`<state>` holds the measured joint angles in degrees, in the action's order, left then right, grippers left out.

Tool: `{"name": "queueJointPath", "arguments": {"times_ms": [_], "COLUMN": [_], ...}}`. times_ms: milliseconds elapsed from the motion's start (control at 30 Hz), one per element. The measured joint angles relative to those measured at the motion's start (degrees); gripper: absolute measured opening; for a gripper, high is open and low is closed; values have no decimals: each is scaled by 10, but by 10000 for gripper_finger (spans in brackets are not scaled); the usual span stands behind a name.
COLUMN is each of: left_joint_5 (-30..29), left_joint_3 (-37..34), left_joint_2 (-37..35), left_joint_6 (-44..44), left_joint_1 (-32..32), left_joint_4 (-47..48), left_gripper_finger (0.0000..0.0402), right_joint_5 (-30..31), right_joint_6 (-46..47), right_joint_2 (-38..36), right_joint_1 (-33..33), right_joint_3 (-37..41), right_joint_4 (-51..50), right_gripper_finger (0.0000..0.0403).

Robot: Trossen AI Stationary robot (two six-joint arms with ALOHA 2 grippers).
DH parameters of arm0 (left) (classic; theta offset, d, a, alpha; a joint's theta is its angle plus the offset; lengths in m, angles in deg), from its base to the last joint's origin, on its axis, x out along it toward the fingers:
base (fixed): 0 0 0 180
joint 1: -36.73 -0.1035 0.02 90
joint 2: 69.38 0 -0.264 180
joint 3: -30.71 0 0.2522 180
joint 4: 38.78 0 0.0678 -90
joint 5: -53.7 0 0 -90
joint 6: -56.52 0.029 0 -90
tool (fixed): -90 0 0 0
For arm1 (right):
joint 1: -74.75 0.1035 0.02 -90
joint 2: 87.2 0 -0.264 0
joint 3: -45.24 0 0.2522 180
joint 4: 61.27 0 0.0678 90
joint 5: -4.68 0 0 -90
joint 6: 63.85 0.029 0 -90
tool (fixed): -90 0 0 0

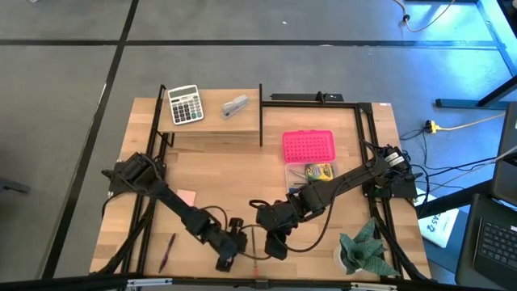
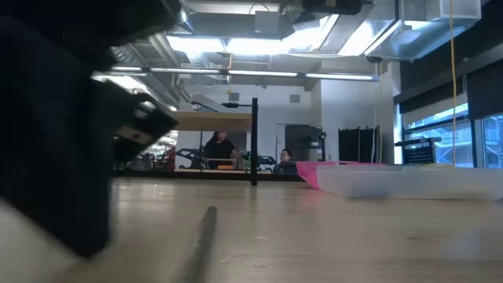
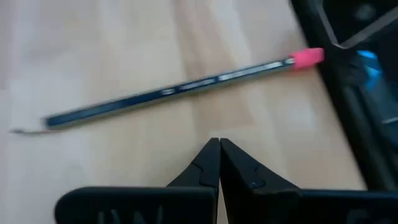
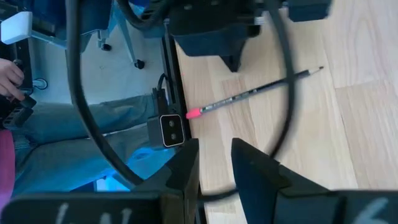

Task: Pack school essentials
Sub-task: Put the pink pencil into the pink supply box

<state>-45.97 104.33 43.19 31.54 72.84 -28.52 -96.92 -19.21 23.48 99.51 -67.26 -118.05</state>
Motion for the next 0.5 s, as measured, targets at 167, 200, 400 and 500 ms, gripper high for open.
{"name": "queueJointPath", "arguments": {"times_ms": [167, 200, 400, 500], "left_joint_5": [15, 15, 37, 60], "left_joint_3": [-1, -1, -1, -1], "left_joint_2": [2, 2, 7, 24], "left_joint_6": [36, 43, 61, 61], "left_joint_1": [-26, -30, -50, -58], "left_joint_4": [-25, -33, -56, -77], "left_gripper_finger": [0, 0, 0, 0], "right_joint_5": [0, 0, 0, 0], "right_joint_6": [0, 0, 2, 2], "right_joint_2": [0, 0, 0, 0], "right_joint_1": [0, 0, 0, 0], "right_joint_3": [0, 0, 0, 0], "right_joint_4": [-6, -8, -13, -14], "right_gripper_finger": [96, 96, 96, 96]}}
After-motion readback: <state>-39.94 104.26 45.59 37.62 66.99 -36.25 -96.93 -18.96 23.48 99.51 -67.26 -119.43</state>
